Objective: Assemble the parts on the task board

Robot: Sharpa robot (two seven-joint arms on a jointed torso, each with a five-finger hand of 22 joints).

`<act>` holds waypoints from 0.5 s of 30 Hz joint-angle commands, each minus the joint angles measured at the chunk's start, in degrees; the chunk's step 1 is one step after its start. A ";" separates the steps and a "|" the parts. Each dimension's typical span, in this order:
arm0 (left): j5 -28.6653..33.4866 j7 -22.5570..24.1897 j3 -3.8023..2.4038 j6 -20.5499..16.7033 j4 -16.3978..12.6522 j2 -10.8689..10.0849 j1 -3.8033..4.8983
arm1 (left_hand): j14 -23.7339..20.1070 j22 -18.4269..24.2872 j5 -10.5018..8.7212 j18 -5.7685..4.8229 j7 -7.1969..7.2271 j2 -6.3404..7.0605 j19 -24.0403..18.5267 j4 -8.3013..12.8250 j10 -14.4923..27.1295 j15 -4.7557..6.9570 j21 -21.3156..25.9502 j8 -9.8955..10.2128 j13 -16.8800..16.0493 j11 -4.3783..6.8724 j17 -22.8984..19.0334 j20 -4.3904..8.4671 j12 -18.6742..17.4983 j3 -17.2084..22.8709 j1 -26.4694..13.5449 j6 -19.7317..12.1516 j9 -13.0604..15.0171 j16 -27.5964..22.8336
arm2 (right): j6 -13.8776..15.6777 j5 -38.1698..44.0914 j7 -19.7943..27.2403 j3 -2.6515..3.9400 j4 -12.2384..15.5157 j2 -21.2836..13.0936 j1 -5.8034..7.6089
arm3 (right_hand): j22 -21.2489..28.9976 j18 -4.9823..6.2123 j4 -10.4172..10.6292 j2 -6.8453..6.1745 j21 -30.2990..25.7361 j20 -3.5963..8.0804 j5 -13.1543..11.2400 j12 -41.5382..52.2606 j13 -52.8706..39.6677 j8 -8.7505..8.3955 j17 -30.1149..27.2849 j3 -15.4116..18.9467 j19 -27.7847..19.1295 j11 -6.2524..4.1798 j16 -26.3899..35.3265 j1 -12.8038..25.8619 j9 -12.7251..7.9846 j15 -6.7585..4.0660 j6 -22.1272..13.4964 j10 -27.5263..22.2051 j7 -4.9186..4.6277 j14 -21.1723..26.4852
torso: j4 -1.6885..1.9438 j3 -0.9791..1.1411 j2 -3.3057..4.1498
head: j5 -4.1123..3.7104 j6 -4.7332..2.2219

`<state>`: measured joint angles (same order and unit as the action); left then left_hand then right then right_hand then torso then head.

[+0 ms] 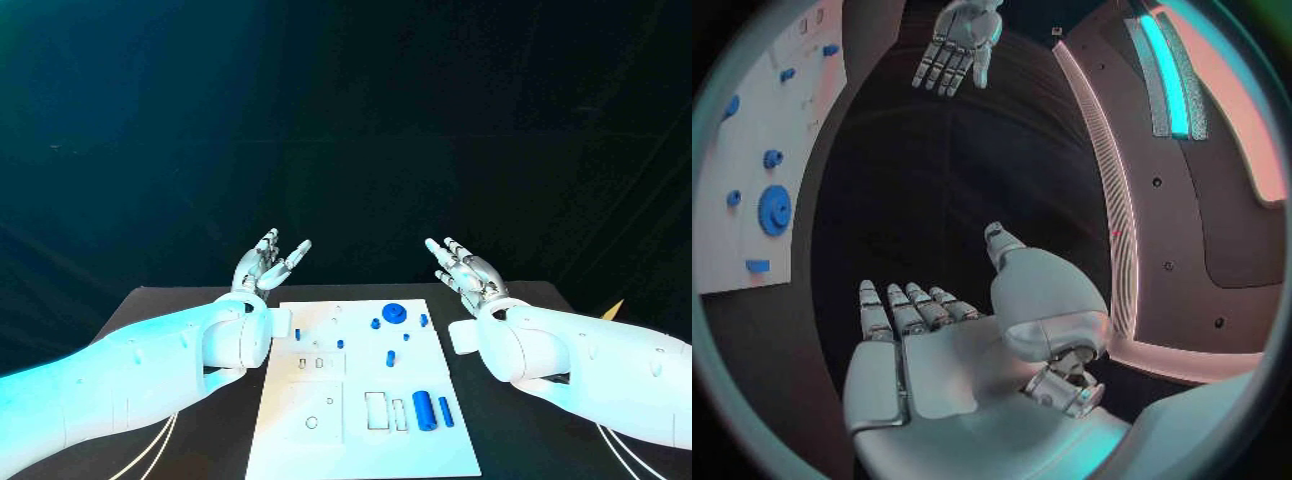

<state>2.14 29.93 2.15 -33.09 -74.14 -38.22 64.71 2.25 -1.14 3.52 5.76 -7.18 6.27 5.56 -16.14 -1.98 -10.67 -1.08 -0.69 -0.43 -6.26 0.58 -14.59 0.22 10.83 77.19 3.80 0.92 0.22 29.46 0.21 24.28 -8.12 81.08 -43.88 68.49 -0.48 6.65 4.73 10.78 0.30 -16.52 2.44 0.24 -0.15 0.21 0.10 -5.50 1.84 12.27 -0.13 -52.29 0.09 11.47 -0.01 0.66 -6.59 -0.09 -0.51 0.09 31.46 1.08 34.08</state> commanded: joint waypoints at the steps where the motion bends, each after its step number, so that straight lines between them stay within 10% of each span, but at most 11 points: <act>1: 0.95 1.79 0.02 5.39 0.46 0.37 0.22 | -0.01 -0.10 0.29 1.29 -2.29 0.21 0.12 -0.69 -0.07 -0.67 -0.29 -0.30 -0.07 -0.73 0.10 -0.88 0.27 0.33 2.66 0.66 0.12 0.36 | -12.48 2.19 -3.30 -0.89 -1.43 0.23 1.23 | -0.10 1.14 -1.01 0.10 0.31 -0.31 0.33 0.02 -0.11 -0.21 0.07 -0.03 0.17 0.39 -0.01 -0.85 -0.09 0.36 0.01 0.16 -8.36 -0.21 | -0.02 0.00 0.00 | 0.01 0.02; 4: 0.95 1.79 0.02 5.39 0.46 0.37 0.22 | 0.08 -0.09 0.29 1.63 -2.33 0.21 0.11 -0.69 -0.18 -0.60 -0.27 -0.31 -0.10 -0.77 0.13 -0.81 0.29 0.34 2.74 0.73 0.14 0.38 | -15.58 2.53 -4.21 -1.91 -2.59 0.35 2.31 | -0.26 1.25 -3.83 -0.08 0.53 -0.31 0.27 0.22 -0.30 -0.13 0.42 0.08 0.80 0.40 -0.31 -2.94 -0.01 0.39 0.12 0.91 -8.38 -0.89 | -0.02 0.00 0.00 | 0.01 0.02; 8: 0.95 1.79 0.02 5.39 0.46 0.37 0.22 | 1.87 -0.12 0.22 2.56 -3.21 -0.17 0.21 -0.64 -1.11 -1.10 -0.33 -0.53 -0.27 -1.65 0.63 -1.51 0.49 0.53 3.08 1.53 0.34 0.91 | -17.96 2.78 -4.90 -2.68 -3.47 0.44 3.14 | -1.06 1.47 -12.52 -2.12 1.85 -0.51 0.29 1.66 -1.25 2.54 1.92 -2.94 4.35 0.03 -2.00 -12.07 2.25 0.26 4.37 6.25 -8.13 -4.62 | -0.02 0.00 0.00 | 0.01 0.02; 10: 0.95 1.79 0.02 5.39 0.46 0.37 0.22 | 7.43 -0.99 0.09 1.61 -5.47 -1.12 4.36 -0.48 -5.03 -3.02 -1.81 -1.56 -0.89 -4.14 2.06 -2.19 1.41 1.05 3.30 4.73 1.08 2.99 | -18.22 2.81 -4.97 -2.77 -3.57 0.45 3.23 | -1.64 1.56 -14.86 -2.68 2.93 -0.40 0.49 2.65 -1.76 4.42 2.88 -4.06 7.03 0.35 -3.32 -15.12 3.59 0.39 7.61 9.93 -8.18 -7.59 | -0.02 0.00 0.00 | 0.01 0.02; 11: 0.25 1.51 0.03 6.88 0.17 -1.11 0.24 | 11.75 -1.82 0.06 0.52 -6.02 -1.30 8.40 -0.39 -6.91 -4.24 -3.33 -2.10 -1.09 -4.46 3.16 -2.20 1.77 1.23 3.52 6.35 1.46 4.67 | -10.34 14.26 -2.92 -2.76 -4.33 0.23 3.26 | -2.49 1.08 -16.45 -3.10 4.71 -0.36 0.50 3.79 -2.23 6.27 4.06 -4.93 11.42 0.95 -5.15 -17.47 4.83 0.84 11.13 14.72 -8.69 -11.96 | -0.02 -0.04 0.04 | -0.17 1.48; 12: -0.07 1.53 0.03 7.03 0.04 -1.41 0.24 | 12.91 -2.05 0.06 -0.10 -6.02 -1.30 9.72 -0.39 -7.44 -4.75 -3.86 -2.22 -1.10 -4.61 3.46 -2.27 1.78 1.27 3.61 6.71 1.55 5.11 | -9.02 16.50 -2.77 -2.76 -4.53 0.28 3.28 | -2.70 0.71 -16.75 -3.25 5.22 -0.45 0.76 3.94 -2.26 6.65 4.31 -5.08 12.76 1.01 -5.56 -17.90 5.08 0.92 11.96 15.83 -8.78 -13.08 | -0.03 -0.05 0.07 | -0.12 1.57; 14: -0.89 1.55 0.03 7.40 -0.22 -2.01 0.26 | 24.50 -4.51 0.02 -0.07 -6.99 -1.71 22.46 -0.15 -15.47 -4.47 -8.99 -4.03 -2.06 -5.75 6.50 -2.16 3.69 1.64 4.08 11.66 2.71 10.13 | -7.20 20.59 -2.61 -2.74 -5.01 0.38 3.30 | -5.38 0.94 -18.38 -4.08 11.32 -0.18 1.80 5.70 -2.82 9.76 6.07 -6.16 28.33 1.79 -8.64 -20.16 7.06 1.60 18.44 25.06 -9.18 -21.38 | -0.05 -0.10 0.19 | -0.12 1.61; 15: -1.47 1.53 0.03 7.80 -0.40 -2.36 0.26 | 37.71 -6.51 -0.07 2.49 -8.33 -2.05 32.21 0.36 -31.96 -1.53 -13.79 -7.71 -4.33 -7.58 9.91 -1.76 8.99 2.12 4.75 20.70 4.86 16.56 | -6.47 22.76 -2.62 -2.73 -5.31 0.44 3.33 | -5.98 1.20 -18.93 -4.44 13.12 -0.06 2.05 6.60 -3.09 11.14 6.98 -6.62 33.14 2.08 -10.35 -20.88 7.90 1.70 21.52 29.99 -9.17 -26.15 | -0.06 -0.11 0.22 | -0.21 1.76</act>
<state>2.41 30.50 2.21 -28.38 -74.16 -40.63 64.87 35.09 -6.88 3.52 6.88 -8.22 4.35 34.09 -15.79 -28.50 -13.17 -13.10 -7.16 -3.98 -13.09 9.28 -16.55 7.41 12.61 81.65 21.39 5.06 14.45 18.76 10.59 20.56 -10.90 76.06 -43.55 71.72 -6.05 7.54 -13.85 6.39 12.47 -16.69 4.33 6.44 -3.10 10.86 6.77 -12.06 32.65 14.22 -9.93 -72.75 7.67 13.05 20.50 28.98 -8.26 -24.88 -0.54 0.05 31.54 0.97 35.38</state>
